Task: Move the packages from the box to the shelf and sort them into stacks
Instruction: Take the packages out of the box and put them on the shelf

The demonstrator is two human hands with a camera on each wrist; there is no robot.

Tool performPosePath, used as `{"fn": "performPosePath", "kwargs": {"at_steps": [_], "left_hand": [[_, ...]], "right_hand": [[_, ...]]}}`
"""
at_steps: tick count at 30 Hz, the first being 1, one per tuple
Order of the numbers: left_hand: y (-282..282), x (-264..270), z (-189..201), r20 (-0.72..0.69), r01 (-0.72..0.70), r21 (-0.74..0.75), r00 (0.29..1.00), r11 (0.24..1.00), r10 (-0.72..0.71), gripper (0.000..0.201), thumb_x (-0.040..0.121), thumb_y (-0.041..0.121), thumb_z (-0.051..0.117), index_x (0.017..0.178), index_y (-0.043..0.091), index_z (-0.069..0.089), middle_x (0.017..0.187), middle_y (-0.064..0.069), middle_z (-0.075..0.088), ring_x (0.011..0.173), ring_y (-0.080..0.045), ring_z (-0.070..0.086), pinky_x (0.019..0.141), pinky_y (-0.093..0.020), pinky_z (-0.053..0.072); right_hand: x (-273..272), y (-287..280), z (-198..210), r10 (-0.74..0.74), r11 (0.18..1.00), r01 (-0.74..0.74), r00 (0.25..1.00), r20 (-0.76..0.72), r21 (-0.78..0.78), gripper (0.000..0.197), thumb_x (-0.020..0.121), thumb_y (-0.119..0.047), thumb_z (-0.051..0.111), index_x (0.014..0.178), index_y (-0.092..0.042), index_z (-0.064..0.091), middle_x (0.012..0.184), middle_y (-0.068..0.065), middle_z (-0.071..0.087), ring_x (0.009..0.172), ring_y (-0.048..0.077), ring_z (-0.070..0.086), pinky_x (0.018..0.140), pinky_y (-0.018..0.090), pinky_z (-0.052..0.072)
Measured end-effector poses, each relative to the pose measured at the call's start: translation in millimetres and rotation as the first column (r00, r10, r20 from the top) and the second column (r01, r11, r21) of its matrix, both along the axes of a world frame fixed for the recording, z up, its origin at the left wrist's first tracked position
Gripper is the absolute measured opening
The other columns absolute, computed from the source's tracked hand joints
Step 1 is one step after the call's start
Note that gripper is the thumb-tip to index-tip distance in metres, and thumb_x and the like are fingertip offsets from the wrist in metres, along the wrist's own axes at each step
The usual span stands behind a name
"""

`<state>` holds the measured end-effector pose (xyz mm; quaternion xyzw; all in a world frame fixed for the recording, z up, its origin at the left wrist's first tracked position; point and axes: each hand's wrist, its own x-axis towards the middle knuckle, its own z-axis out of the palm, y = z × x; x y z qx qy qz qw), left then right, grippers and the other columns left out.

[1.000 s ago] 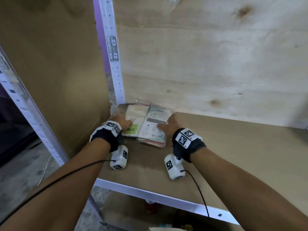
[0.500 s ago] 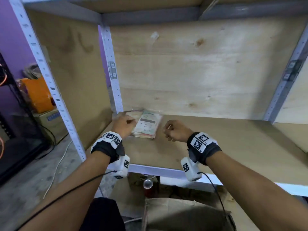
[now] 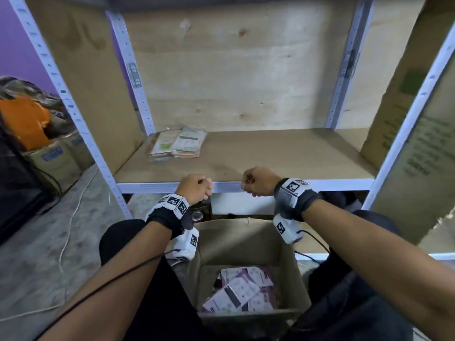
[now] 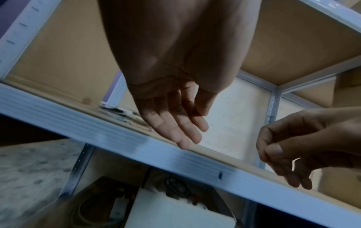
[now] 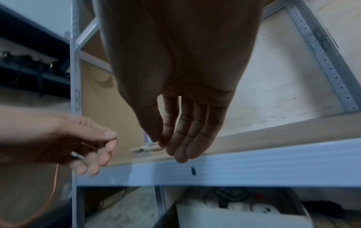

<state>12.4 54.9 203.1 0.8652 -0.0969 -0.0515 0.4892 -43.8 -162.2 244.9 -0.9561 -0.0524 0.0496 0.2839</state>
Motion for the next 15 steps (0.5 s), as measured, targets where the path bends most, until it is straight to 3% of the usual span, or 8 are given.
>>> {"fn": "performPosePath", "kwargs": {"at_steps": [3, 6, 10, 12, 15], "left_hand": [[-13.5, -18.9, -29.5, -0.081, 0.031, 0.03, 0.996, 0.999, -0.029, 0.031, 0.102, 0.008, 0.042, 0.079, 0.005, 0.063, 0.067, -0.005, 0.064, 0.049, -0.011, 0.057, 0.043, -0.014, 0.046], [-25.5, -34.2, -66.4, -0.185, 0.091, 0.129, 0.98, 0.987, -0.067, 0.032, 0.102, 0.011, 0.042, 0.077, 0.011, 0.061, 0.068, -0.003, 0.063, 0.046, -0.004, 0.059, 0.046, -0.017, 0.047], [-35.8, -38.4, -118.0, -0.342, 0.121, 0.161, 0.938, 0.979, -0.06, 0.034, 0.103, 0.01, 0.04, 0.075, 0.008, 0.058, 0.068, -0.004, 0.061, 0.047, -0.009, 0.057, 0.042, -0.015, 0.045], [-40.4, -35.3, -141.3, -0.375, 0.158, 0.233, 0.925, 0.96, -0.061, 0.03, 0.102, 0.013, 0.044, 0.081, 0.008, 0.065, 0.077, -0.007, 0.068, 0.061, -0.015, 0.061, 0.055, -0.02, 0.051], [-43.3, -27.2, -169.2, -0.446, 0.23, 0.325, 0.893, 0.917, -0.066, 0.025, 0.098, 0.018, 0.052, 0.101, 0.009, 0.075, 0.109, -0.01, 0.072, 0.094, -0.025, 0.068, 0.083, -0.028, 0.053]], "right_hand": [[-17.2, -5.6, -31.6, -0.004, 0.993, -0.003, 0.998, -0.065, -0.119, 0.018, 0.087, -0.016, 0.055, 0.09, -0.005, 0.069, 0.084, 0.011, 0.074, 0.07, 0.025, 0.068, 0.072, 0.029, 0.056], [-23.1, -11.6, -72.0, -0.016, 0.995, -0.003, 0.982, -0.187, -0.103, 0.018, 0.087, -0.015, 0.056, 0.092, -0.004, 0.07, 0.08, 0.008, 0.073, 0.07, 0.025, 0.069, 0.074, 0.037, 0.061], [-16.2, -13.2, -120.5, 0.016, 0.992, -0.05, 0.961, -0.276, -0.116, 0.016, 0.089, -0.017, 0.059, 0.092, -0.01, 0.073, 0.089, 0.007, 0.077, 0.08, 0.021, 0.073, 0.08, 0.031, 0.059], [-10.4, -12.0, -145.4, 0.017, 0.99, -0.063, 0.943, -0.331, -0.128, 0.017, 0.089, -0.02, 0.059, 0.093, -0.012, 0.074, 0.091, 0.005, 0.076, 0.085, 0.021, 0.071, 0.083, 0.032, 0.057], [0.4, -12.3, -182.8, 0.0, 0.981, -0.072, 0.931, -0.366, -0.183, 0.024, 0.091, -0.028, 0.056, 0.098, -0.013, 0.073, 0.096, 0.007, 0.074, 0.091, 0.025, 0.068, 0.086, 0.039, 0.056]]}}
